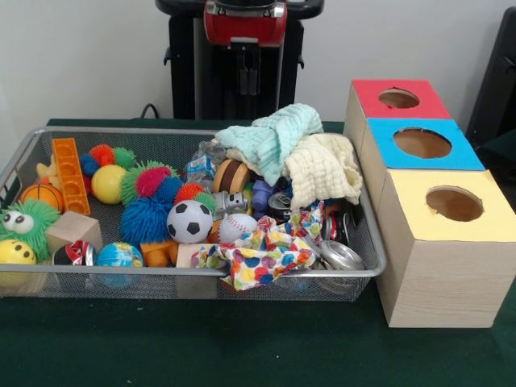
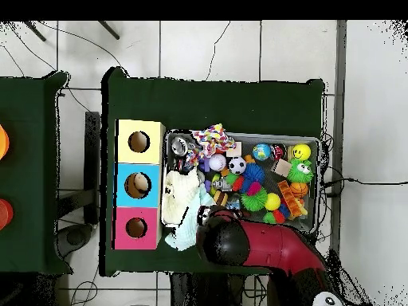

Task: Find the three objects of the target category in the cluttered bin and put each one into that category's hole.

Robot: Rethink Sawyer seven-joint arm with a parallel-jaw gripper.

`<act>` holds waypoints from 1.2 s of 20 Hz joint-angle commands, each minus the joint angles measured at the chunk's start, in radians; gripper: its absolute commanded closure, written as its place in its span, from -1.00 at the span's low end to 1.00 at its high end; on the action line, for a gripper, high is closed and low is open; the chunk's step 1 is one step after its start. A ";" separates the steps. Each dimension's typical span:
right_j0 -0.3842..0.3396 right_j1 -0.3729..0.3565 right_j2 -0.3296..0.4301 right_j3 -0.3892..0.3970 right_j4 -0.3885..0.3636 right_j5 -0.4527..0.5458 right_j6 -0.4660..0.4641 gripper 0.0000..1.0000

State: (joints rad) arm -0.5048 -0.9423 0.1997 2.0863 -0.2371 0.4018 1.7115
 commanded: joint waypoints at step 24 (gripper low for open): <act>-0.071 -0.084 0.143 -0.101 -0.039 0.161 -0.080 1.00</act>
State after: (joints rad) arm -0.5731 -0.9727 0.2697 2.0591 -0.2537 0.4424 1.7115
